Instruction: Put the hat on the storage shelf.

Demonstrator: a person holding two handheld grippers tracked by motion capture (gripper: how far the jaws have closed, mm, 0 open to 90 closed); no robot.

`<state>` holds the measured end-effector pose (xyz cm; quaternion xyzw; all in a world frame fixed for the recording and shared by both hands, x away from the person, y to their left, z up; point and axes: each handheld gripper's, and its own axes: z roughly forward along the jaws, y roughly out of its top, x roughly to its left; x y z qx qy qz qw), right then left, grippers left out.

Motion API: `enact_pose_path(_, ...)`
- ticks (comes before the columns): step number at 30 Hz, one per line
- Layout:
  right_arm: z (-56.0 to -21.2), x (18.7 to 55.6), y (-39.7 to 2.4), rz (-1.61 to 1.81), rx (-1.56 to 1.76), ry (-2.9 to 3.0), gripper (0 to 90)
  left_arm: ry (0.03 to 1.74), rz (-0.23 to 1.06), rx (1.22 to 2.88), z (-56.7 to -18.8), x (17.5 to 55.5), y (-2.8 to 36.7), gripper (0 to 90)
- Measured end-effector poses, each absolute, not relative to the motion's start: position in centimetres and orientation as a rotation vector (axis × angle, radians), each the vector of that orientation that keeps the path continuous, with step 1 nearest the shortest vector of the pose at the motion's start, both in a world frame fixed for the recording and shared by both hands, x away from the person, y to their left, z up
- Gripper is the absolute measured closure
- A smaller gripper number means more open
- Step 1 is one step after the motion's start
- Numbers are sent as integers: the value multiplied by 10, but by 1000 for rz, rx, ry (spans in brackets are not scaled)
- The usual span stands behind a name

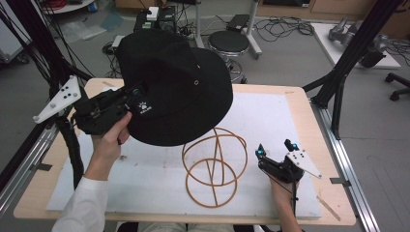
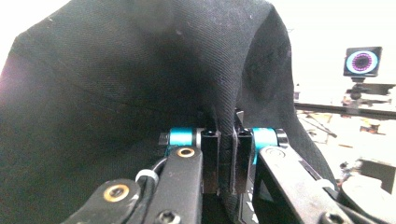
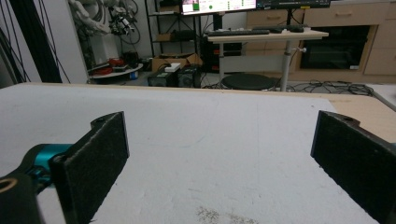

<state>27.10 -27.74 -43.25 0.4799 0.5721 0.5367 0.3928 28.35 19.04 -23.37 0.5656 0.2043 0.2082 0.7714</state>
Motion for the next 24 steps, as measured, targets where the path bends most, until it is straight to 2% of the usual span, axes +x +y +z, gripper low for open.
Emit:
enact_pose_path(15,-432,270,-276,1369,1212,1454,33,256,257,1300,-234,278,167,861)
enact_pose_path(24,-432,270,-277,1363,1201,1456,33,193,204,1356,-237,278,142,861)
